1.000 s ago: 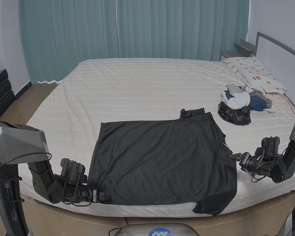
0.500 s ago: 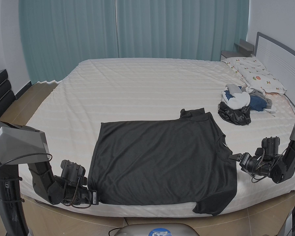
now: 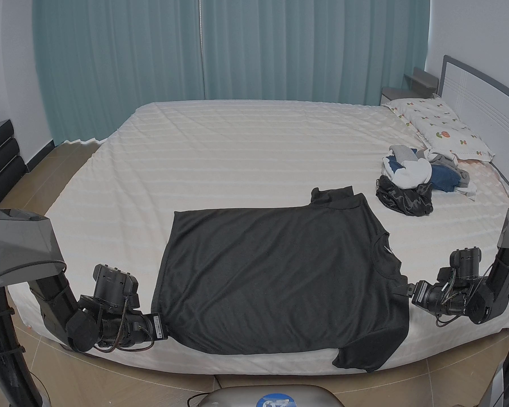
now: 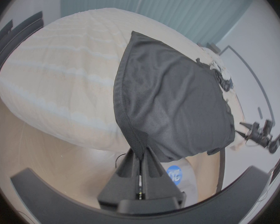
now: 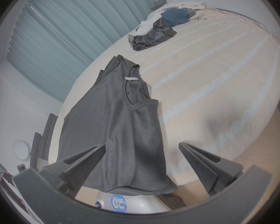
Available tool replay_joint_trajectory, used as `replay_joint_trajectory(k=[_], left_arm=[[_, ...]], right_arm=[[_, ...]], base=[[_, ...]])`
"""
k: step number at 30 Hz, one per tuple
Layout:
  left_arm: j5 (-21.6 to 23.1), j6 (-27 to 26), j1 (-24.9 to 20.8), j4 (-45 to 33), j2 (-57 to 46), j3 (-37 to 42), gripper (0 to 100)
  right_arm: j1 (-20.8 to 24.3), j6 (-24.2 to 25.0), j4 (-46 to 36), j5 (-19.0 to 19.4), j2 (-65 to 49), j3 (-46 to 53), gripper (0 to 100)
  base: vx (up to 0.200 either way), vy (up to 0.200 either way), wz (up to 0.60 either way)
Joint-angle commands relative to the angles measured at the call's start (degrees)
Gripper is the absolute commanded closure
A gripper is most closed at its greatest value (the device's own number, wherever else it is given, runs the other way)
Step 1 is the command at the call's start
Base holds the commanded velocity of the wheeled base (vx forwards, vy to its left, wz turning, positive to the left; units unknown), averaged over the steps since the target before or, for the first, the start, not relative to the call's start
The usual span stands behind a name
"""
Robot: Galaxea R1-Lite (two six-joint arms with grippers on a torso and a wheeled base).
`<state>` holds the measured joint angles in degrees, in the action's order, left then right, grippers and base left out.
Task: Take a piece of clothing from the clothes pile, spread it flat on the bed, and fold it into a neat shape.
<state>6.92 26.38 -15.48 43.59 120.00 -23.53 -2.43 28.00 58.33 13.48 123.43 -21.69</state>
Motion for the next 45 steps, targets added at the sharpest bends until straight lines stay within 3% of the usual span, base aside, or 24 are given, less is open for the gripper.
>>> replay_joint_trajectory(k=[1,11,12,21,28,37,41,42,45], left_arm=[[0.5,3.0,0.0,0.2,-1.7,-0.1,100],[2.5,10.9,1.2,0.5,-2.0,-0.8,100],[2.4,11.6,1.3,0.4,-2.0,-1.3,100],[2.4,14.7,2.1,0.5,-2.1,-2.7,100],[2.0,23.0,3.0,0.6,-2.6,-5.8,100],[2.4,23.4,4.0,0.5,-1.9,-6.3,100],[2.6,24.1,4.3,0.6,-0.7,-6.6,100],[2.6,24.2,4.4,0.7,-0.3,-6.7,100],[3.6,24.7,4.6,0.5,0.3,-7.2,100]], right_arm=[[0.1,-0.1,0.0,0.1,2.3,0.0,0],[0.4,-0.1,-0.1,-1.1,8.6,-8.1,0],[0.4,-0.1,-0.1,-1.4,9.0,-8.9,100],[-0.4,-0.1,-0.1,-1.6,9.5,-15.1,100],[-0.3,-2.1,-1.3,-1.5,10.7,-22.9,100],[-0.1,-2.9,-7.4,-1.6,13.4,-33.6,100],[0.0,-3.2,-7.4,-1.2,15.5,-33.6,100],[-0.1,-3.2,-6.9,-1.1,16.0,-33.2,0],[-1.4,-3.1,-6.7,-1.1,15.3,-31.2,0]], base=[[0.0,0.0,0.0],[0.0,0.0,0.0],[0.0,0.0,0.0],[0.0,0.0,0.0],[0.0,0.0,0.0],[0.0,0.0,0.0],[0.0,0.0,0.0],[0.0,0.0,0.0],[0.0,0.0,0.0]])
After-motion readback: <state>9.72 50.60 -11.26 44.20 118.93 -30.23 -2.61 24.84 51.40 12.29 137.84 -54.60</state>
